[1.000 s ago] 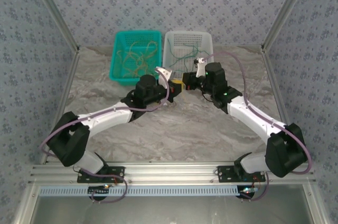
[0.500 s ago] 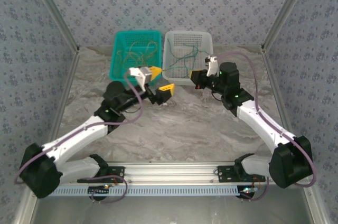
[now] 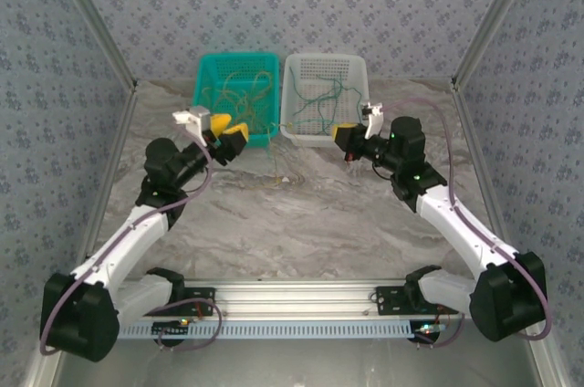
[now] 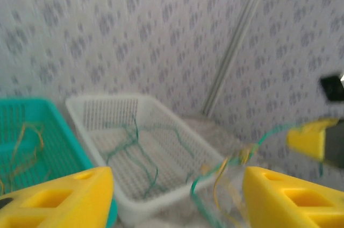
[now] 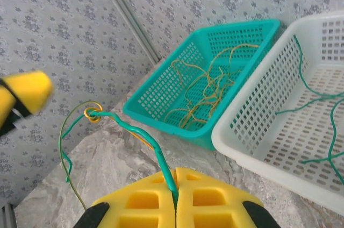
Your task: Untangle the cables
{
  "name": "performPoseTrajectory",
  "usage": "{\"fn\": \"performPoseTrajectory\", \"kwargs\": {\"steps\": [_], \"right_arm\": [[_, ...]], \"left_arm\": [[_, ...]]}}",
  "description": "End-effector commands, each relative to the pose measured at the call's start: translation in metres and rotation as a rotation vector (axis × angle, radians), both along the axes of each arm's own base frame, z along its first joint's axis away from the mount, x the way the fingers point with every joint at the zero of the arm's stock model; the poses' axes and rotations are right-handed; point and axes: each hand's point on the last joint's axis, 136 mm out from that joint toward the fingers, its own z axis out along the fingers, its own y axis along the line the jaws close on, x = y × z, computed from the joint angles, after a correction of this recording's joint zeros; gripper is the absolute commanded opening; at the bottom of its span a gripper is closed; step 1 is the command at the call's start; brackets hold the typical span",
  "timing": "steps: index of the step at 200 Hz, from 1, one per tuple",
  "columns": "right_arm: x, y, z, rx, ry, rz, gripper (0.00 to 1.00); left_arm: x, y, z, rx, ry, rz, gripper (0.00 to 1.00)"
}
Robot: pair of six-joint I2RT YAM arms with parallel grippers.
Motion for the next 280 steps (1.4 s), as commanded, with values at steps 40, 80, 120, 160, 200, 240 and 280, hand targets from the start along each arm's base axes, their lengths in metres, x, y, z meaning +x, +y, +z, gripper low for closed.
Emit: {"fn": "performPoseTrajectory", "kwargs": {"steps": [40,80,120,160,200,240,280], "right_arm": [[-0.010,0.011,0.018,-0.006,-0.091,0.029,0.00],[-0.012,0.012,0.021,0.001,-0.094,0.035,0.00],[-0.014,0.017,0.021,0.004,-0.095,0.056,0.00],[-0.014,0.018,0.020,0.012,-0.096,0.057,0.00],[-0.013,0.017,0.018,0.007,-0.088,0.049,0.00],[-0.012,0.018,0.018,0.002,-0.084,0.048,0.00],[-0.011,0.017,0.016,-0.003,-0.089,0.037,0.00]], "left_arm": [[-0.012,-0.035,-0.009,0.081,-0.006,-0.143,0.62],[-0.001,-0.031,-0.013,0.087,-0.007,-0.090,0.34],[0.007,-0.035,-0.017,0.087,0.003,-0.091,0.50],[0.011,-0.038,-0.024,0.091,0.016,-0.095,0.22],[0.008,-0.036,-0.019,0.084,0.007,-0.088,0.00],[0.007,-0.035,-0.011,0.061,0.007,-0.079,0.00],[0.008,-0.037,-0.012,0.062,0.018,-0.085,0.00]]}}
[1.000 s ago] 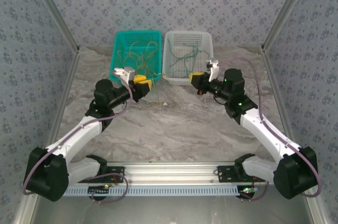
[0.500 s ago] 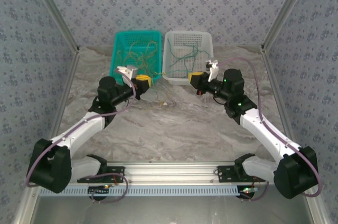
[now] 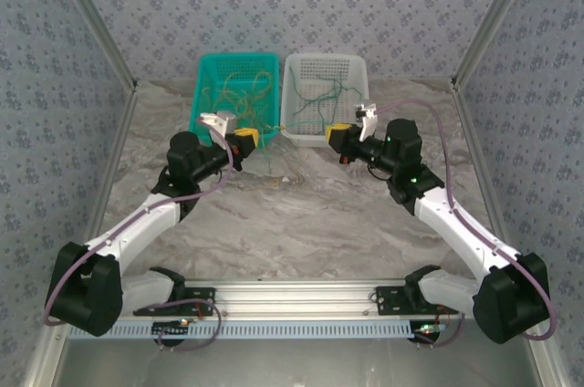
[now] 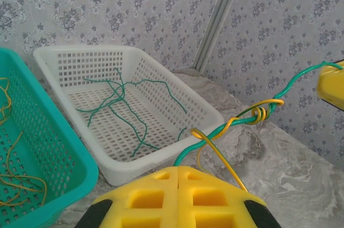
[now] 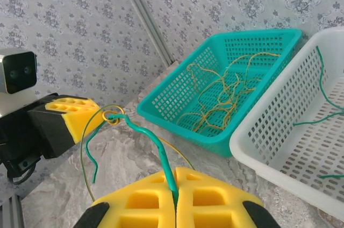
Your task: Untangle the cables
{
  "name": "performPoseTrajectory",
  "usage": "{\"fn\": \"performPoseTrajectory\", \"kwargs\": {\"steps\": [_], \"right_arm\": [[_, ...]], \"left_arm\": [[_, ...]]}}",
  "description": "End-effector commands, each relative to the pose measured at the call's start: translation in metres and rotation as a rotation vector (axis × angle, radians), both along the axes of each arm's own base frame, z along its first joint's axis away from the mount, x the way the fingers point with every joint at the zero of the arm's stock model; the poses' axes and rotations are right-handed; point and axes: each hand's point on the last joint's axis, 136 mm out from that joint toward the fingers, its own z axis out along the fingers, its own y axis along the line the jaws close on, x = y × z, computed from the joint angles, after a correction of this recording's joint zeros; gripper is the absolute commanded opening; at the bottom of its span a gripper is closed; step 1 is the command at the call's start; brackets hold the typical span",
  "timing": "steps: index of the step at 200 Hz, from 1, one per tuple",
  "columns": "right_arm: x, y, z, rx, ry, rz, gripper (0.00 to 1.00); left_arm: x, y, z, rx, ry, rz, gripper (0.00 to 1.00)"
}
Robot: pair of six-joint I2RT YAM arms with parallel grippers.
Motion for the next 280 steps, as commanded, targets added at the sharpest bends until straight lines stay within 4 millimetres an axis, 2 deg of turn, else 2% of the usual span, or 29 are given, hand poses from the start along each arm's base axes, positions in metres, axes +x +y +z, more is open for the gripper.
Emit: {"fn": "performPoseTrajectory", "kwargs": {"steps": [1,5,7,8,9,11,14,27,42,63,82,129,138,142,147,152,162,174,188,204,214,247,251,261,280], "right_arm": [[0.000,0.000,0.008,0.001,-0.045,-0.012,0.00],[-0.001,0.000,0.009,0.003,-0.051,-0.010,0.00],[-0.001,0.000,0.009,0.005,-0.051,-0.010,0.00],[-0.001,0.000,0.010,0.007,-0.052,-0.010,0.00],[-0.001,0.000,0.010,0.007,-0.053,-0.010,0.00],[-0.001,0.000,0.011,0.009,-0.056,-0.010,0.00],[-0.001,-0.001,0.011,0.011,-0.057,-0.011,0.00],[-0.002,-0.002,0.014,0.021,-0.063,-0.018,0.00],[-0.003,-0.003,0.018,0.045,-0.083,-0.031,0.00],[-0.002,-0.005,0.022,0.058,-0.093,-0.051,0.00],[-0.003,-0.007,0.025,0.081,-0.099,-0.057,0.00],[-0.004,0.002,0.029,0.145,-0.077,-0.008,0.00],[-0.003,0.002,0.028,0.151,-0.073,-0.007,0.00],[-0.002,0.003,0.027,0.156,-0.066,-0.006,0.00],[-0.002,0.004,0.027,0.165,-0.062,-0.001,0.00],[-0.002,0.004,0.028,0.172,-0.060,0.003,0.00],[-0.003,0.007,0.028,0.179,-0.056,0.018,0.00],[-0.004,0.009,0.029,0.177,-0.057,0.023,0.00],[-0.003,0.009,0.026,0.166,-0.050,0.021,0.00],[-0.002,0.008,0.022,0.144,-0.046,0.011,0.00],[-0.001,0.006,0.019,0.127,-0.044,-0.004,0.00],[0.008,0.002,-0.003,0.013,0.014,-0.051,0.00],[0.009,0.002,-0.004,-0.001,0.022,-0.054,0.06],[0.009,0.001,-0.008,-0.041,0.032,-0.055,0.29],[0.005,-0.007,-0.007,-0.064,-0.021,-0.104,0.44]], "left_arm": [[-0.002,-0.004,0.028,-0.040,-0.055,-0.011,0.00],[-0.001,-0.004,0.027,-0.038,-0.049,-0.009,0.05],[-0.001,-0.004,0.027,-0.037,-0.046,-0.009,0.11],[0.000,-0.004,0.027,-0.037,-0.043,-0.009,0.18],[0.000,-0.004,0.026,-0.037,-0.041,-0.007,0.18],[0.000,-0.004,0.027,-0.036,-0.039,-0.006,0.27],[0.001,-0.004,0.026,-0.037,-0.034,-0.005,0.34],[0.002,-0.006,0.024,-0.029,-0.021,-0.014,0.38],[0.003,-0.008,0.021,-0.039,-0.006,-0.021,0.53],[0.006,-0.011,0.016,-0.057,0.021,-0.030,0.56],[0.008,-0.015,0.011,-0.067,0.035,-0.049,0.45],[0.011,-0.025,0.005,-0.106,0.035,-0.087,0.48],[0.013,-0.026,0.007,-0.113,0.028,-0.089,0.53],[0.013,-0.026,0.007,-0.116,0.026,-0.089,0.59],[0.014,-0.027,0.007,-0.122,0.026,-0.088,0.73],[0.015,-0.028,0.007,-0.129,0.027,-0.091,0.76],[0.014,-0.030,0.009,-0.136,0.015,-0.108,0.73],[0.017,-0.029,0.010,-0.137,0.012,-0.093,0.60],[0.016,-0.027,0.012,-0.138,-0.008,-0.083,0.42],[0.016,-0.025,0.013,-0.130,-0.017,-0.068,0.12],[0.016,-0.024,0.013,-0.117,-0.015,-0.056,0.00],[0.013,-0.019,0.014,-0.090,-0.009,-0.028,0.00],[0.012,-0.019,0.014,-0.088,-0.006,-0.027,0.00],[0.009,-0.019,0.017,-0.086,-0.012,-0.031,0.00],[0.005,-0.018,0.021,-0.089,-0.011,-0.025,0.00]]}}
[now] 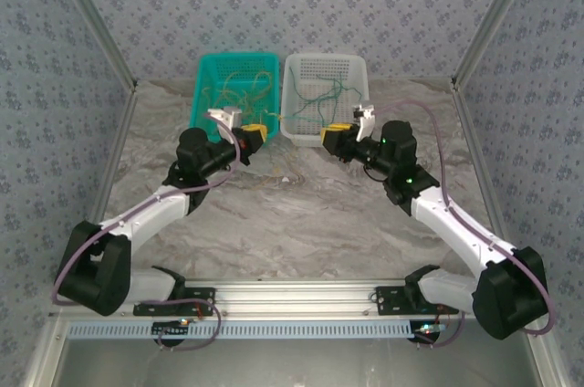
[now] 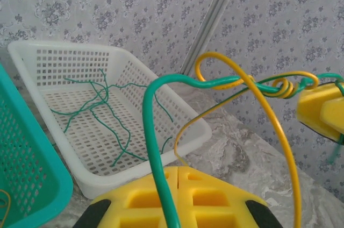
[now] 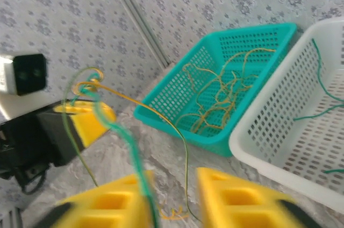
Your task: Untangle the cables
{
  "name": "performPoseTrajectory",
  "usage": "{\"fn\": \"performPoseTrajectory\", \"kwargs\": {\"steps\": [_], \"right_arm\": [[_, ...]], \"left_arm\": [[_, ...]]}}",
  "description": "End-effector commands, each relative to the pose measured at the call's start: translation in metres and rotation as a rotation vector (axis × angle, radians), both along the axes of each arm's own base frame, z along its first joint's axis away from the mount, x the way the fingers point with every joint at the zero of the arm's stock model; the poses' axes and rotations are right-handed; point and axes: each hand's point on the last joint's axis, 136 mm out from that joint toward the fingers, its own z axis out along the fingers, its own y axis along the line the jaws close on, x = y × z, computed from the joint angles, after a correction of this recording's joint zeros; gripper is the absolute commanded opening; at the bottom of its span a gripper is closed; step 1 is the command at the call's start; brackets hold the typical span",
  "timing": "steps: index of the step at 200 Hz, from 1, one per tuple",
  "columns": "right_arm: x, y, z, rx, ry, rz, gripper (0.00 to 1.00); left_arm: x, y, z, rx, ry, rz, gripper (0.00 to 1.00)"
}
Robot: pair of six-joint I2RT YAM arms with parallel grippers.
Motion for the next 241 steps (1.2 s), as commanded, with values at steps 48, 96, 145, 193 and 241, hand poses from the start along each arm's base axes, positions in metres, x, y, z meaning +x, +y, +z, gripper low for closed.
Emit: {"fn": "performPoseTrajectory", "kwargs": {"steps": [48,96,145,193,241], "right_arm": [[-0.023,-0.058,0.004,-0.018,-0.228,-0.292,0.66],[-0.051,-0.077,0.030,0.009,-0.342,-0.284,0.80],[-0.037,-0.096,0.016,0.068,-0.245,-0.279,0.91],[-0.031,-0.039,-0.003,-0.012,-0.189,0.180,0.90],[-0.038,0.022,-0.014,-0.087,-0.285,0.395,0.92]], "left_arm": [[-0.005,0.006,0.017,0.032,-0.013,0.041,0.00],[0.000,0.007,0.011,0.104,0.007,0.099,0.00],[-0.012,-0.003,0.025,0.056,-0.056,0.013,0.00],[-0.037,-0.015,0.038,0.042,-0.133,-0.127,0.00],[-0.045,-0.021,0.042,0.028,-0.142,-0.173,0.00]]}}
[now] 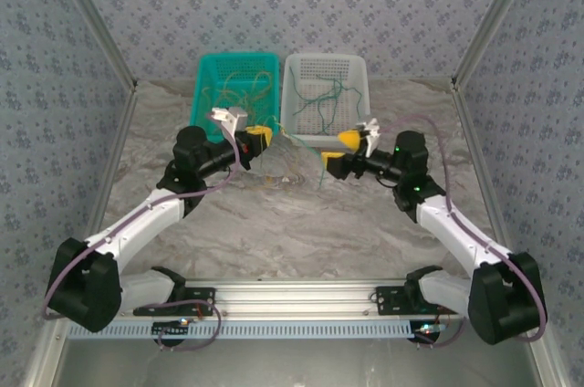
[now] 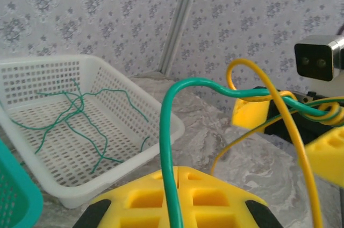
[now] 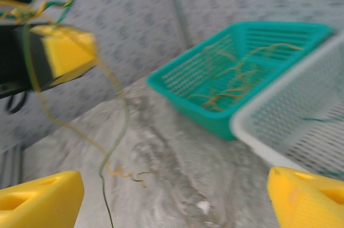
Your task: Untangle the cables
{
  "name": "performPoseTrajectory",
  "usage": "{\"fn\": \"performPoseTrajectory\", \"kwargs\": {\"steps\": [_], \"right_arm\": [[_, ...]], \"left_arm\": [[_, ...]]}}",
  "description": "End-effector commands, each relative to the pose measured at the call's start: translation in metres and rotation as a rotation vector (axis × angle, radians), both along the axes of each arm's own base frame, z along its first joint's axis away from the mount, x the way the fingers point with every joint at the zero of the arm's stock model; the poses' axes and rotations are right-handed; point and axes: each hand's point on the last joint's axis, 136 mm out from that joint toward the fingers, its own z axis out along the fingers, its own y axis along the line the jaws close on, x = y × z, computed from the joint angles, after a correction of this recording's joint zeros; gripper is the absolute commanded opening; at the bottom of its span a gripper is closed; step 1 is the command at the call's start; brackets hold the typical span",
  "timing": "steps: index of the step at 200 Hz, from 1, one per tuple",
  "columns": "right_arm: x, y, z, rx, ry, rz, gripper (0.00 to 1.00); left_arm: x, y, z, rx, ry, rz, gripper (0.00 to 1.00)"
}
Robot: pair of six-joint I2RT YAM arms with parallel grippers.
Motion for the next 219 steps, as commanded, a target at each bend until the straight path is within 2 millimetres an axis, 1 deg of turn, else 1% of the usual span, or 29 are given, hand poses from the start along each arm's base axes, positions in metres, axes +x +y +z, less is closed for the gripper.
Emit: {"fn": "performPoseTrajectory", "kwargs": {"steps": [1,6,19,34,45,64,71,78,80,81,84,88,91,95,100,107,116,128,140,159,171,190,219], "right_arm": [[-0.009,0.027,0.015,-0.007,-0.125,0.153,0.92],[-0.008,0.033,0.016,-0.007,-0.136,0.165,0.93],[-0.002,0.049,0.012,-0.031,-0.147,0.174,0.94],[0.008,0.065,0.017,-0.032,-0.176,0.177,0.95],[0.011,0.075,0.022,-0.022,-0.188,0.199,0.96],[0.017,0.090,0.031,-0.012,-0.199,0.230,0.89],[0.018,0.094,0.033,-0.004,-0.201,0.246,0.81],[0.018,0.097,0.036,0.001,-0.200,0.253,0.69],[0.019,0.097,0.036,0.003,-0.197,0.252,0.63],[0.020,0.097,0.036,0.003,-0.196,0.249,0.62],[0.021,0.097,0.037,0.005,-0.193,0.243,0.51],[0.023,0.097,0.038,0.006,-0.188,0.235,0.42],[0.024,0.096,0.038,0.007,-0.185,0.225,0.32],[0.026,0.095,0.038,0.007,-0.179,0.211,0.22],[0.029,0.091,0.039,0.009,-0.169,0.185,0.14],[0.032,0.085,0.040,0.018,-0.157,0.155,0.08],[0.031,0.078,0.042,0.036,-0.149,0.134,0.00],[0.032,0.067,0.041,0.044,-0.128,0.094,0.00],[0.029,0.058,0.041,0.044,-0.117,0.071,0.00],[0.021,0.042,0.037,0.035,-0.108,0.028,0.00],[0.022,0.029,0.035,0.025,-0.095,-0.030,0.00],[0.028,0.009,0.029,0.011,-0.061,-0.117,0.00],[0.039,-0.030,0.025,0.019,-0.014,-0.278,0.00]], "left_arm": [[-0.014,-0.005,0.016,-0.023,-0.064,-0.062,0.00],[-0.015,-0.006,0.015,-0.021,-0.062,-0.067,0.00],[-0.017,-0.009,0.015,-0.022,-0.063,-0.088,0.00],[-0.020,-0.011,0.015,-0.020,-0.069,-0.103,0.00],[-0.019,-0.011,0.014,-0.016,-0.069,-0.098,0.00],[-0.017,-0.010,0.010,-0.013,-0.062,-0.086,0.00],[-0.016,-0.010,0.009,-0.012,-0.060,-0.081,0.00],[-0.014,-0.009,0.007,-0.010,-0.056,-0.068,0.00],[-0.013,-0.009,0.006,-0.008,-0.053,-0.062,0.00],[-0.012,-0.008,0.006,-0.008,-0.053,-0.059,0.00],[-0.011,-0.007,0.004,-0.005,-0.051,-0.049,0.00],[-0.008,-0.005,0.003,-0.001,-0.048,-0.030,0.00],[-0.006,-0.003,0.001,0.004,-0.044,-0.012,0.00],[-0.003,-0.001,0.000,0.008,-0.043,0.013,0.00],[0.000,0.004,-0.001,0.015,-0.039,0.047,0.00],[0.006,0.010,-0.004,0.025,-0.036,0.097,0.00],[0.013,0.022,-0.007,0.032,-0.031,0.168,0.00],[0.025,0.040,-0.012,0.040,-0.012,0.273,0.00],[0.036,0.062,-0.017,0.036,0.022,0.377,0.00],[0.047,0.091,-0.024,0.023,0.062,0.496,0.00],[0.051,0.109,-0.028,0.038,0.078,0.584,0.00],[0.051,0.125,-0.030,0.038,0.079,0.646,0.00],[0.051,0.146,-0.032,0.052,0.092,0.735,0.00]]}}
